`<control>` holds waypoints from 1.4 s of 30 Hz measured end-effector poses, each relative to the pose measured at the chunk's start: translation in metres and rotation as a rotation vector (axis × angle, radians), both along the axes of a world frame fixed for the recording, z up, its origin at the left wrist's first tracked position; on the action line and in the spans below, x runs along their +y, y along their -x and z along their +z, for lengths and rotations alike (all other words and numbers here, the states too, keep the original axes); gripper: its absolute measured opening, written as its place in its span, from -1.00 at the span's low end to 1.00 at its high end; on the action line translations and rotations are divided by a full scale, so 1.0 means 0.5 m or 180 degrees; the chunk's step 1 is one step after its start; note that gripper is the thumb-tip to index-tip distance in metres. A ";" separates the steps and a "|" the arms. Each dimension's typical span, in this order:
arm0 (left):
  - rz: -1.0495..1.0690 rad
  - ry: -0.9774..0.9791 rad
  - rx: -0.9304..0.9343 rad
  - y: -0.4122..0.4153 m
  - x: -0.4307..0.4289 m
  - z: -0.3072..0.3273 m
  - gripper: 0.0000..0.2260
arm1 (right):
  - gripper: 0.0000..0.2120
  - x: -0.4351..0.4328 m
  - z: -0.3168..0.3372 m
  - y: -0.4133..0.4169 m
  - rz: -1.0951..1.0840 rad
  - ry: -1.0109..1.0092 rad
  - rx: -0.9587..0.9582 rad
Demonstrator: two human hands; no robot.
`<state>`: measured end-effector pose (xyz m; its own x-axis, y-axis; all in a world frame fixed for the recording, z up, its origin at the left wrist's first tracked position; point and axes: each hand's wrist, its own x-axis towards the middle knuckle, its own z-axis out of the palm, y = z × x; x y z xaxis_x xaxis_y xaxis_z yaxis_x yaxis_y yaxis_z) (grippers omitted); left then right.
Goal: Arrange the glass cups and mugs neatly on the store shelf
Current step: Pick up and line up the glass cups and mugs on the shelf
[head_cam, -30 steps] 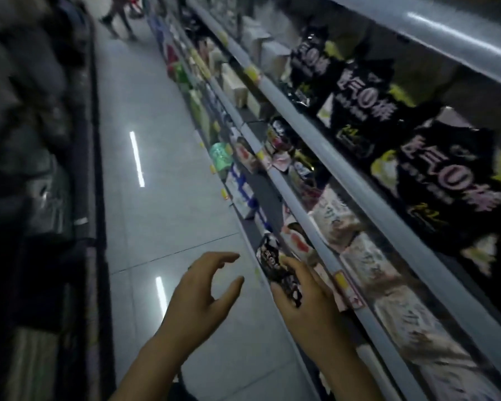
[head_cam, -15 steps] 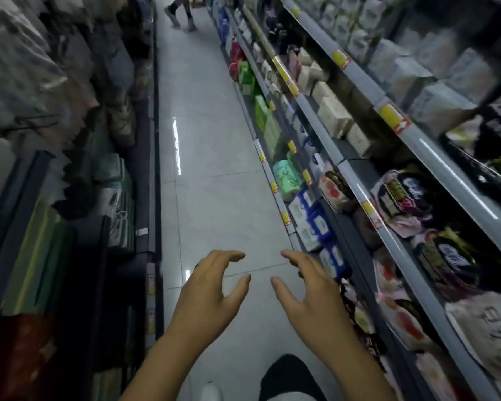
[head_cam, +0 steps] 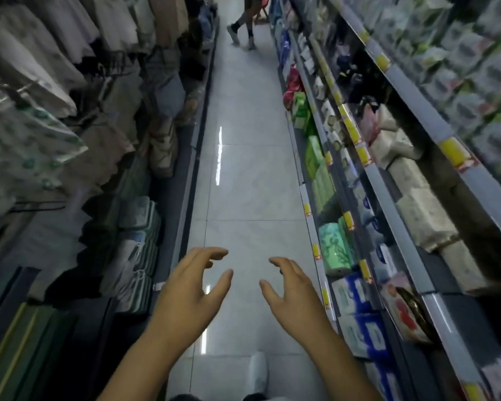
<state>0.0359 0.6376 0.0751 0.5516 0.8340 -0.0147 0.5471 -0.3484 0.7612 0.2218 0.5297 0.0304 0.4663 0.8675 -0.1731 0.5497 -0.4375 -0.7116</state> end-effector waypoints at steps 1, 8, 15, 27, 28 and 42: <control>0.0084 0.0016 -0.0033 -0.021 0.042 0.003 -0.72 | -0.55 0.051 -0.001 -0.030 0.0071 0.0003 0.0008; 0.0484 0.0382 -0.0123 -0.153 0.324 -0.052 -0.77 | -0.54 0.340 -0.013 -0.187 0.0167 0.0140 -0.0066; -0.0009 0.0588 -0.0236 -0.347 0.726 -0.096 -0.79 | -0.55 0.664 -0.007 -0.342 -0.0297 0.0152 -0.0239; -0.0994 0.0676 -0.0209 -0.791 1.150 -0.052 -0.82 | -0.57 0.973 0.036 -0.677 -0.1556 -0.0123 -0.0316; -0.1038 0.0659 -0.0184 -0.834 1.169 -0.065 -0.82 | -0.59 0.995 0.031 -0.718 -0.1612 -0.0115 -0.0335; -0.2448 -0.0093 -0.1137 -1.481 1.301 0.222 -0.71 | -0.59 1.114 0.332 -1.234 -0.2280 -0.0863 -0.1229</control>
